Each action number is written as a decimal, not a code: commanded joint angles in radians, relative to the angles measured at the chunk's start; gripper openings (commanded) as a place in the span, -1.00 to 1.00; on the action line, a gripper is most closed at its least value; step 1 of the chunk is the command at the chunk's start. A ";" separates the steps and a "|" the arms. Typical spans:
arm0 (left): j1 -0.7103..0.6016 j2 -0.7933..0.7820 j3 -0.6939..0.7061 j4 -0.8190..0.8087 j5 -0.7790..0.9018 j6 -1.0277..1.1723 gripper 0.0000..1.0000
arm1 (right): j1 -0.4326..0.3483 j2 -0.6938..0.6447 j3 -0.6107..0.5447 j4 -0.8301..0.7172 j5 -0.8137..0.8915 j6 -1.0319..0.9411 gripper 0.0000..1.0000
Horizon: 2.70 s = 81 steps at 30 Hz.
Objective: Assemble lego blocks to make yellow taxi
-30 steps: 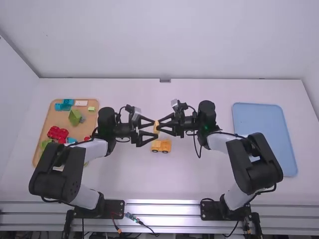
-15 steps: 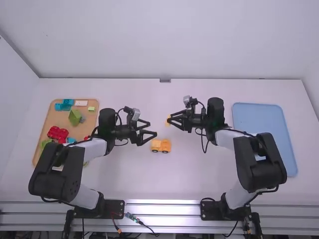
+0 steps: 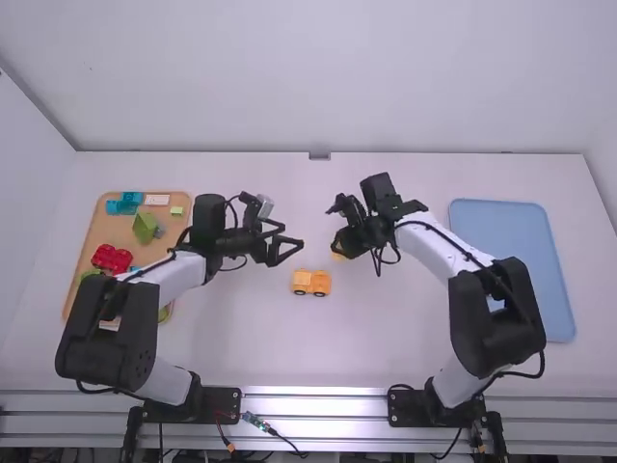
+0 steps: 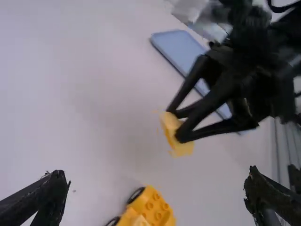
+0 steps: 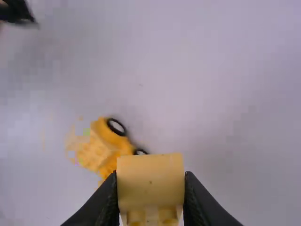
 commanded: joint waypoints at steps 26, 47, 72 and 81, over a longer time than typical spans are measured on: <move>0.011 0.004 0.054 -0.001 -0.069 -0.039 0.98 | 0.070 0.002 -0.108 -0.139 0.402 1.738 -1.00; 0.017 0.004 0.054 -0.019 -0.070 -0.038 0.98 | 0.085 0.003 -0.262 0.019 0.335 2.147 -1.00; 0.019 0.004 0.054 -0.021 -0.072 -0.038 0.98 | -0.006 0.003 -0.247 0.083 0.209 1.815 0.62; 0.019 0.004 0.054 -0.023 -0.072 -0.027 0.98 | -0.071 0.003 -0.097 -0.102 0.123 1.371 0.99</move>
